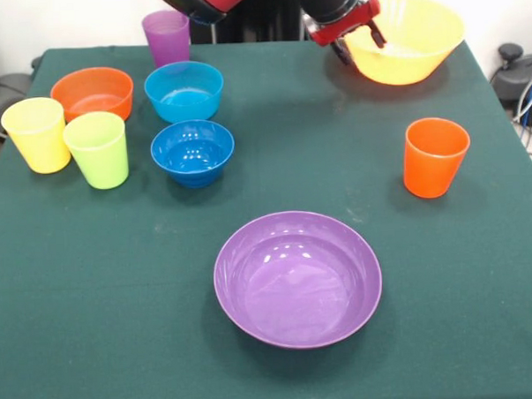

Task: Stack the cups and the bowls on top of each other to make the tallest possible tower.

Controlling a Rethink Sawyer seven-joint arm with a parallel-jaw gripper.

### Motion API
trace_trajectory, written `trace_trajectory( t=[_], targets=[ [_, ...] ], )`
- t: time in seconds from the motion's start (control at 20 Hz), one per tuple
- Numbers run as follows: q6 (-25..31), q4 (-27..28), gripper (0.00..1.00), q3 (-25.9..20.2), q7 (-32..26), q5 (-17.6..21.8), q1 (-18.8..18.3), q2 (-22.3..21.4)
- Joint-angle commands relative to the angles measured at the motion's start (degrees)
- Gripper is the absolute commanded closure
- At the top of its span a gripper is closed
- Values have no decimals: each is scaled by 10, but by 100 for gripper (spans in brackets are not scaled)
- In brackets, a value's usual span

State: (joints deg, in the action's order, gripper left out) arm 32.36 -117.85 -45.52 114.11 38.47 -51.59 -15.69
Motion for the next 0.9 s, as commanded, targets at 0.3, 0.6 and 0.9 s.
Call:
trace_trajectory(
  t=[0.3,0.6,0.9],
  targets=[
    [28,-8,0,36,-84,40,4,64],
    [-12,5,0,54,-68,67,17,96],
    [-71,19,100,55,-47,112,21,101]
  ],
)
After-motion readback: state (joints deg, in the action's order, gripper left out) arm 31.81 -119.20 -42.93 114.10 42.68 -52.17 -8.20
